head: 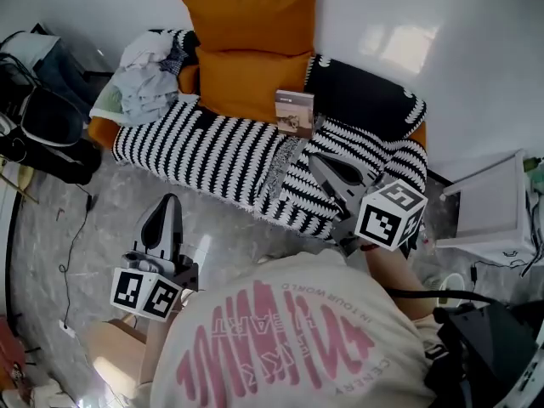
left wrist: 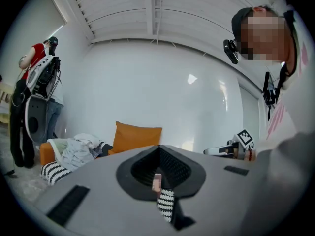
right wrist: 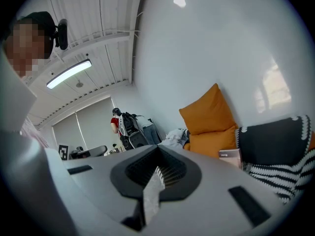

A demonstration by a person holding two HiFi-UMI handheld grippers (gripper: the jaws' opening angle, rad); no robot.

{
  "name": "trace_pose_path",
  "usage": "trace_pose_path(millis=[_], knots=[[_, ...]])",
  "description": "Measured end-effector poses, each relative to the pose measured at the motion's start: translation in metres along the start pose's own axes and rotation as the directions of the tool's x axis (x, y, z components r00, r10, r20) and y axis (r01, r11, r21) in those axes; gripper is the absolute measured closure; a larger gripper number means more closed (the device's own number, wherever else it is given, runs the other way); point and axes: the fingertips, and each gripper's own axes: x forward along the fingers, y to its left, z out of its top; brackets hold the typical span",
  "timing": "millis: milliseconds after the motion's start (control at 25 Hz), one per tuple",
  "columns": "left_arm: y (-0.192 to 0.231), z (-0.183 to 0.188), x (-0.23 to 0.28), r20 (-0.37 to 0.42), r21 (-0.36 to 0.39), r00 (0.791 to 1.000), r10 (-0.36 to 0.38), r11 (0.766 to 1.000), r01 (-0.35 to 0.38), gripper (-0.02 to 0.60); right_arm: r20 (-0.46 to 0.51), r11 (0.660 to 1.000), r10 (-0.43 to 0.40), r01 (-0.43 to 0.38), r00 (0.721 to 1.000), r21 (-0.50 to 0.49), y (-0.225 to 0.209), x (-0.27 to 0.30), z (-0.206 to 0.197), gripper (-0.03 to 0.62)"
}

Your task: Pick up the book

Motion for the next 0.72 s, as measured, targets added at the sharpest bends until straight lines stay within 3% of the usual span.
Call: trace_pose_path(millis=[720], knots=[[0.035, -0.003, 0.019, 0.028, -0.036, 0.999, 0.029, 0.999, -0.028, 0.575, -0.05, 0.999, 0.025, -0.027, 0.998, -0.042, -0.008, 0.053, 0.009, 0.585]])
